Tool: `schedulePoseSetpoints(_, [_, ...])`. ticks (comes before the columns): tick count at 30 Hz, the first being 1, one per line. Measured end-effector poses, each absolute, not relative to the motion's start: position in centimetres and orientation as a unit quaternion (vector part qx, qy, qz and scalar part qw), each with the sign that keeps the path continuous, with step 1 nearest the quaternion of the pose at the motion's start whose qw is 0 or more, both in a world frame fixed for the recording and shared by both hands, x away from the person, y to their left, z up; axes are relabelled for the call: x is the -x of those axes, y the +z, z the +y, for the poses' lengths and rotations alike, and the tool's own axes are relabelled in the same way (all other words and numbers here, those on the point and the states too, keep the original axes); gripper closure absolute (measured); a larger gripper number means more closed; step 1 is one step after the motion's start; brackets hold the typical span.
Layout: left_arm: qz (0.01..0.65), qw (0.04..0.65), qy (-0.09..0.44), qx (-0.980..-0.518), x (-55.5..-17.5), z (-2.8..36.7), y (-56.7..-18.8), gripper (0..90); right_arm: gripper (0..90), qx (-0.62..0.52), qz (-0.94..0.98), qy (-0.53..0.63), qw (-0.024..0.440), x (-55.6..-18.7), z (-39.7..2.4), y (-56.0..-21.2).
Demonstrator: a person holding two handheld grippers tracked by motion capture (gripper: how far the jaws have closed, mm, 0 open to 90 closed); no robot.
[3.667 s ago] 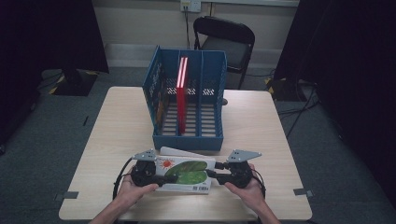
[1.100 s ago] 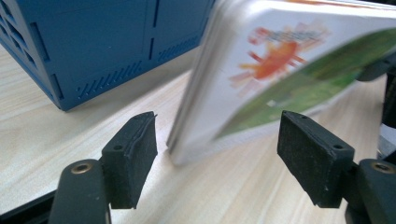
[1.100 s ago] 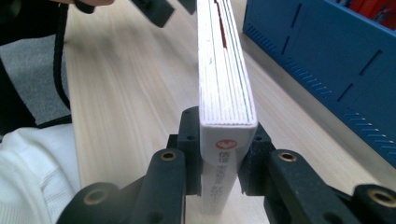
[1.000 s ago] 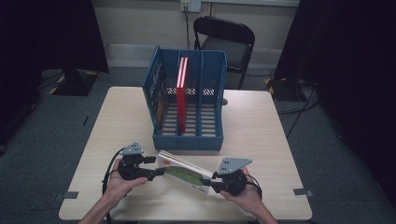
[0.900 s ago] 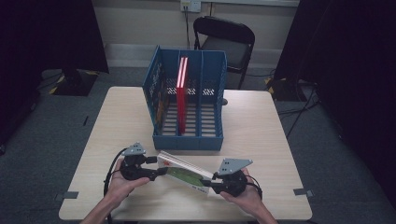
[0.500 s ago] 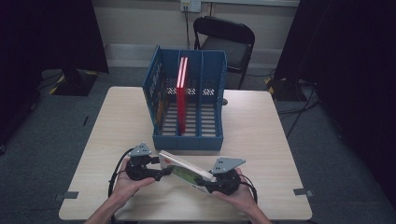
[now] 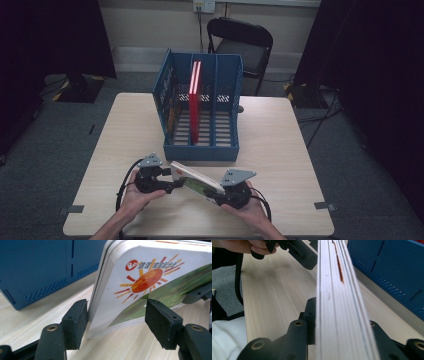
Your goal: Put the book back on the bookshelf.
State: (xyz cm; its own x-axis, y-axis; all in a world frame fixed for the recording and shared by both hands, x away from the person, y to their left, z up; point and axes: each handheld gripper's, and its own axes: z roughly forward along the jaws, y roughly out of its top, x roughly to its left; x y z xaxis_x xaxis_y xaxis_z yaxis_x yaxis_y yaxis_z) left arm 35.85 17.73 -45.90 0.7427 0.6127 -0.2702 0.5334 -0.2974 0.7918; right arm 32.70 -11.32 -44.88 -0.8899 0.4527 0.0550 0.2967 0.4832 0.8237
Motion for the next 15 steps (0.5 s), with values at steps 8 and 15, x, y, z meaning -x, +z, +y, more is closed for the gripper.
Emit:
schedulePoseSetpoints(8, [0.355, 0.470, 0.044, -0.807, -35.94, 17.60, -46.06, 35.7, 72.2, -0.220, 0.859, 0.453, 0.092, -32.87, -10.54, -45.41])
schedulePoseSetpoints(15, [0.350, 0.462, 0.045, -0.814, -35.96, 17.56, -46.17, 35.7, 76.0, -0.223, 0.861, 0.448, 0.091, -33.01, -10.58, -45.33])
